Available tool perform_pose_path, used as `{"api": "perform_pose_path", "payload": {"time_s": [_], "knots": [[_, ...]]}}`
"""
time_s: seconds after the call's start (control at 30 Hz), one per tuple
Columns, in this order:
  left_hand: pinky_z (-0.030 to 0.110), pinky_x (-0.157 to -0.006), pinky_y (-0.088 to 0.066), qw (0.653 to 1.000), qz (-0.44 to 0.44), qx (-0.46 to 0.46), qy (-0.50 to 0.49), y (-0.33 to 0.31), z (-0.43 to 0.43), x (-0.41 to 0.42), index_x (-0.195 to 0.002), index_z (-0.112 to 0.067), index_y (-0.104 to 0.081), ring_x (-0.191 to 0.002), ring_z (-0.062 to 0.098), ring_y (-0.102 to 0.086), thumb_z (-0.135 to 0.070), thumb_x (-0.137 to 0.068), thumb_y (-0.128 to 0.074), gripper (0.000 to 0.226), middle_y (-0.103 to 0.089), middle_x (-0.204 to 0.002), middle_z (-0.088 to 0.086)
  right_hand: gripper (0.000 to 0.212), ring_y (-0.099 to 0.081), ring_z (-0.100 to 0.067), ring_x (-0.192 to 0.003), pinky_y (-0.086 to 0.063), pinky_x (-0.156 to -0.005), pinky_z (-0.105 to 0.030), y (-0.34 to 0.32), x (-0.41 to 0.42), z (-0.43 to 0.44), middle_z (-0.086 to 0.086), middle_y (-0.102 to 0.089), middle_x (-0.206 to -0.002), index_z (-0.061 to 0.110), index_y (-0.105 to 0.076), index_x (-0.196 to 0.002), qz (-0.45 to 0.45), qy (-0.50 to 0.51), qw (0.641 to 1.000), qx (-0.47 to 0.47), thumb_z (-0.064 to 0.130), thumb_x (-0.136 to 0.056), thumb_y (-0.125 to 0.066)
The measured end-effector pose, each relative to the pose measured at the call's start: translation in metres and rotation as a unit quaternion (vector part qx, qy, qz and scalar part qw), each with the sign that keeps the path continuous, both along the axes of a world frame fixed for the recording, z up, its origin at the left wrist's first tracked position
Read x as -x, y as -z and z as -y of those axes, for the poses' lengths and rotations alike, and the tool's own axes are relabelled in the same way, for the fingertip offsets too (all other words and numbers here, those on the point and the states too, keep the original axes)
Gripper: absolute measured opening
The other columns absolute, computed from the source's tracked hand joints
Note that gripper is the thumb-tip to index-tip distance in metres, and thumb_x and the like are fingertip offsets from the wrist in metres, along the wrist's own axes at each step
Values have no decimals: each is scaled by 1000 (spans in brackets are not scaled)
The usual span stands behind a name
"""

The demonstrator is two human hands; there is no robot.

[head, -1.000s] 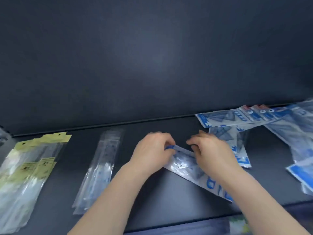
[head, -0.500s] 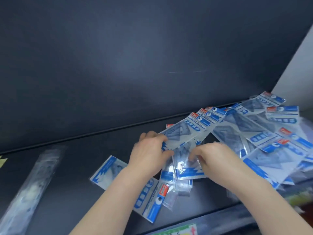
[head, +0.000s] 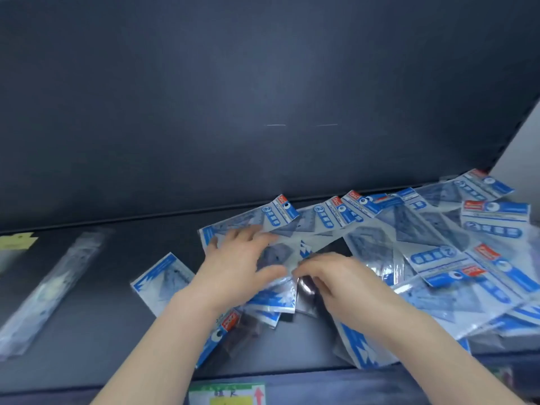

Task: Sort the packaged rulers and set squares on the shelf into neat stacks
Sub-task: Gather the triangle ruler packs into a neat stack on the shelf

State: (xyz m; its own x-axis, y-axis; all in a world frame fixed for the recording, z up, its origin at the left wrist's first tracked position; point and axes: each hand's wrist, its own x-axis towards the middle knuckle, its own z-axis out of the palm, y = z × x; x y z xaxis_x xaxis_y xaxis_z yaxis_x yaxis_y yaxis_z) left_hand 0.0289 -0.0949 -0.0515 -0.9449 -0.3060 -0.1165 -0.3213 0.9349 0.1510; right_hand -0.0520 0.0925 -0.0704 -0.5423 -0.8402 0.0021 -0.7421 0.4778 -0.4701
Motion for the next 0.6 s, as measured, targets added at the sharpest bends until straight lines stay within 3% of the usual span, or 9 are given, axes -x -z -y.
{"api": "perform_pose_path", "payload": {"time_s": [0.1, 0.23, 0.33, 0.4, 0.47, 0.53, 0.6], "knots": [[60, -116, -8, 998, 58, -11, 0, 1, -6, -7, -143, -50, -32, -145, 13, -19, -64, -79, -60, 71, -26, -156, -17, 32, -55, -16, -107, -48, -83, -34, 3, 8, -6, 12, -64, -105, 25, -65, -95, -50, -11, 998, -47, 8, -74, -48], [67, -113, -6, 993, 51, -1, -107, 1, 22, -12, -145, -50, -29, -144, 19, -19, -30, -97, -48, 56, -28, -156, -17, 35, -55, -15, -113, -49, -88, -35, 0, 12, -12, 8, -63, -116, 24, -67, -104, -52, -13, 996, -72, 6, -79, -49], [65, -113, -7, 996, 39, 47, -66, 0, 19, -9, -142, -51, -35, -145, 19, -19, -24, -98, -45, 52, -28, -156, -13, 30, -58, -17, -103, -50, -81, -33, -2, 5, -8, 9, -63, -104, 26, -66, -98, -41, -19, 996, -73, 8, -83, -49], [64, -114, -5, 998, 36, 36, -27, 1, 12, -7, -138, -50, -42, -144, 15, -20, -28, -98, -45, 45, -32, -154, -16, 30, -57, -17, -102, -49, -83, -35, -3, -1, -6, 10, -64, -103, 28, -66, -100, -24, -30, 997, -69, 9, -85, -49], [66, -113, -3, 996, 61, 59, -35, 0, 14, -6, -140, -48, -41, -145, 18, -19, -18, -96, -46, 53, -31, -155, -12, 33, -56, -16, -105, -47, -88, -35, -6, -8, -6, 10, -65, -107, 30, -67, -104, 0, -32, 998, -59, 10, -89, -46], [63, -114, -16, 993, 41, 99, -46, -3, 19, -4, -136, -43, -46, -140, 23, -28, -14, -92, -49, 53, -40, -148, -5, 36, -53, -14, -110, -45, -92, -33, -6, -12, -7, 12, -64, -113, 34, -67, -112, 21, -21, 999, -45, 12, -94, -44], [47, -103, -40, 999, -28, 18, -2, -8, 14, -5, -117, -37, -61, -122, 19, -49, -27, -89, -60, 29, -59, -121, -7, 39, -49, -14, -117, -43, -93, -33, -1, -12, -7, 15, -61, -124, 35, -65, -117, 8, -2, 1000, -13, 11, -94, -45]]}}
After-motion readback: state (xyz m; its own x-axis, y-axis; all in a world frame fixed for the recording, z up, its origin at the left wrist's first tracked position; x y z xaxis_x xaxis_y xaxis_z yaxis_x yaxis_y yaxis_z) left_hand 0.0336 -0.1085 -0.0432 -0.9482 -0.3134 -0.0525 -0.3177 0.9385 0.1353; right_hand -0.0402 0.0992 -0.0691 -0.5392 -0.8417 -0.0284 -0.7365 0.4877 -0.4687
